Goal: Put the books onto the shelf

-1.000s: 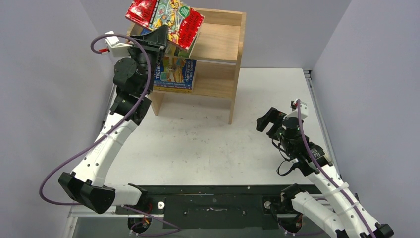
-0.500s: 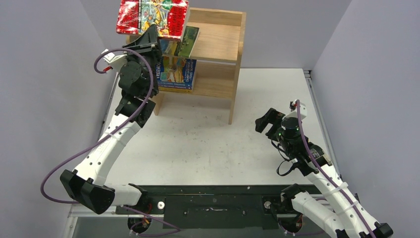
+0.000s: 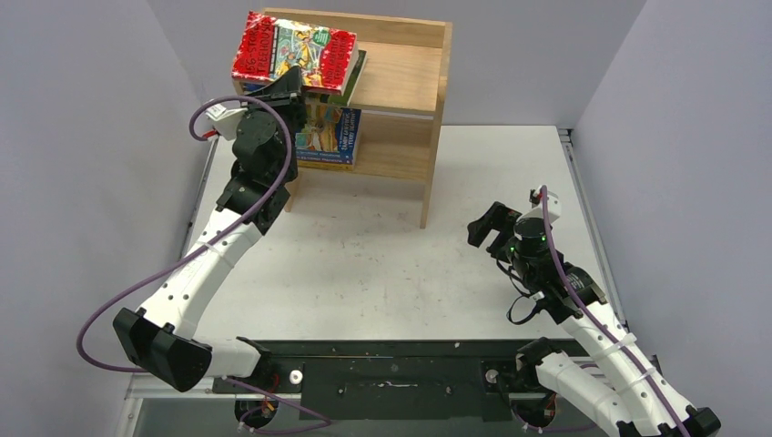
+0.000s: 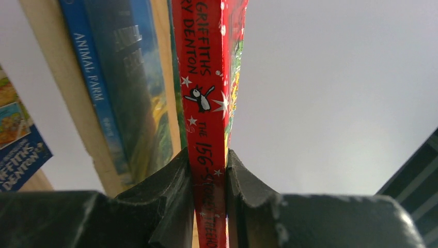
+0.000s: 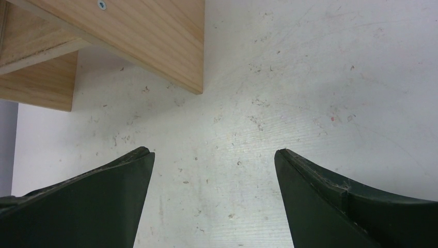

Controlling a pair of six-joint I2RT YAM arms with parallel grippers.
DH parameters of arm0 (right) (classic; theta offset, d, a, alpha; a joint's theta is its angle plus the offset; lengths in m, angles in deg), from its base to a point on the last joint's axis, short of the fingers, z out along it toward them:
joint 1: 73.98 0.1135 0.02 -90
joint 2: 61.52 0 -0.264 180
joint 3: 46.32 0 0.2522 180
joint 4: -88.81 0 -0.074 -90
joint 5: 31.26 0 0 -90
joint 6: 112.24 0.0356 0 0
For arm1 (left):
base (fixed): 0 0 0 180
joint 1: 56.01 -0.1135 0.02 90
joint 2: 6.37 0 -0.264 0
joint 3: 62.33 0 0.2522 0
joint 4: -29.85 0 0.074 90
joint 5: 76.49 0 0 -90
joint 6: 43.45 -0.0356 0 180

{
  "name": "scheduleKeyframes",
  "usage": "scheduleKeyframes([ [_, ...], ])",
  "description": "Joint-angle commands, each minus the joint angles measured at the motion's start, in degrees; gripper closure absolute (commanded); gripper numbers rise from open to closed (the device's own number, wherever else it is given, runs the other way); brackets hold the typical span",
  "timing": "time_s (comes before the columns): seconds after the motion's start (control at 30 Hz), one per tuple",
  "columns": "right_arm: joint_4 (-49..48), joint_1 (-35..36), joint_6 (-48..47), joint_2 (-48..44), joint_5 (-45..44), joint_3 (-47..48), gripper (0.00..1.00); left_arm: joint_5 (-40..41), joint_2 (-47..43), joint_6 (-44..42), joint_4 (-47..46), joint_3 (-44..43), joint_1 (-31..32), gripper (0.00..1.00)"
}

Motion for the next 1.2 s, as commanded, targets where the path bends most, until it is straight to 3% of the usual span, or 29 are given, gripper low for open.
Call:
scheduleKeyframes([
  [0.0, -1.9, -0.1, 0.5, -0.2, 0.3, -0.6, 0.1, -1.0, -0.5, 1.5, 1.0, -4.4, -0.3, 1.0],
  [0.33, -1.5, -0.1, 0.7, -0.8, 0.4, -1.1, 0.1, -3.5, 2.6, 1.9, 5.4, -8.1, -0.8, 1.0],
  [0.37, -1.4, -0.1, 0.8, -1.0, 0.3, -1.2, 0.1, -3.5, 2.4, 1.8, 5.8, -8.1, -0.9, 0.92],
  [0.43, -1.2, -0.1, 0.7, -1.2, 0.1, -1.5, 0.1, -3.1, 2.1, 1.8, 6.7, -8.1, -0.9, 0.62],
  [0.5, -1.4, -0.1, 0.9, -1.3, 0.2, -1.6, 0.1, -2.8, 1.9, 2.3, 8.9, -8.7, -0.9, 0.42],
  [0.7, -1.5, -0.1, 0.9, -0.9, 0.5, -1.6, 0.1, -2.3, 1.3, 1.8, 15.2, -11.9, -1.1, 0.0],
  [1.03, -1.6, -0.1, 1.2, -1.0, 0.8, -1.7, 0.1, -2.4, 2.8, 0.4, 28.3, -20.4, -1.2, 0.04],
  [1.17, -1.9, -0.1, 1.5, -0.8, 1.2, -2.0, 0.1, -3.4, 2.3, 0.1, 28.3, -20.0, -1.2, 0.04],
])
